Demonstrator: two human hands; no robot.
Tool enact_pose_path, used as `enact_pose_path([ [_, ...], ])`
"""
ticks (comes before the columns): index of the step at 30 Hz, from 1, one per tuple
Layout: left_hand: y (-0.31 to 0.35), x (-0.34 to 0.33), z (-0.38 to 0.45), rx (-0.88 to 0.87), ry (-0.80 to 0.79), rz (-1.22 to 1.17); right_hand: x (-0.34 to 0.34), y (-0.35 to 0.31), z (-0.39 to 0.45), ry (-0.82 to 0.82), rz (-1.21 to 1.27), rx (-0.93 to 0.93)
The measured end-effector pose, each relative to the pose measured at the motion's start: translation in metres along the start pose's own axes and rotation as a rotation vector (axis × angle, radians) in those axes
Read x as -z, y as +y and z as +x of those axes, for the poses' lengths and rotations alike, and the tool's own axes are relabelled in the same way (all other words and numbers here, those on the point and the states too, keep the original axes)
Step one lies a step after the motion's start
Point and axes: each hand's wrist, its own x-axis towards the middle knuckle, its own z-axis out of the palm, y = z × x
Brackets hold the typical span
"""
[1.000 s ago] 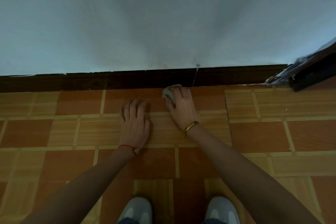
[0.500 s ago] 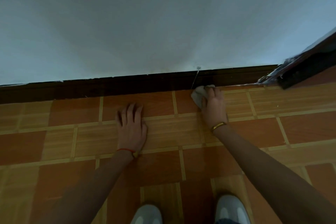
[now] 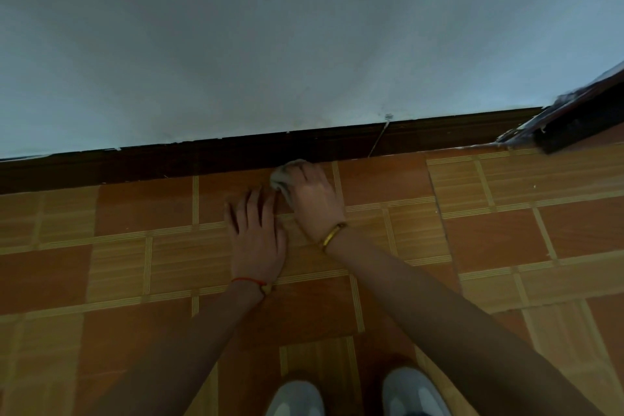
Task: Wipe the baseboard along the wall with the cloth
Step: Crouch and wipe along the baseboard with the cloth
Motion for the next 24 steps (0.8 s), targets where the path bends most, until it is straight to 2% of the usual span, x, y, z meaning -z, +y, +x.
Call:
enact_pose_path([
  [3,0.001,0.001,0.0,0.001,-0.007,0.009,0.01,0.014,-0.006,-0.011,-0.038,0.051],
  [5,0.002,0.003,0.0,0.002,-0.004,0.005,0.022,0.028,-0.014,0.028,-0.039,0.009],
  [10,0.002,0.002,-0.001,0.009,-0.006,-0.017,0.063,0.083,-0.039,0.184,-0.071,-0.284],
  [14,0.003,0.003,0.0,0.016,-0.001,-0.023,0.093,0.111,-0.046,0.344,0.056,-0.54],
  [18,0.005,0.004,0.0,0.026,-0.008,-0.028,0.093,0.075,-0.033,0.456,0.152,-0.412],
  [22,0.004,0.005,0.0,0.021,0.004,-0.036,0.075,0.028,-0.018,0.487,0.294,-0.247],
  [24,0.003,0.004,0.001,0.018,0.004,-0.038,0.074,0.022,-0.016,0.51,0.318,-0.222],
])
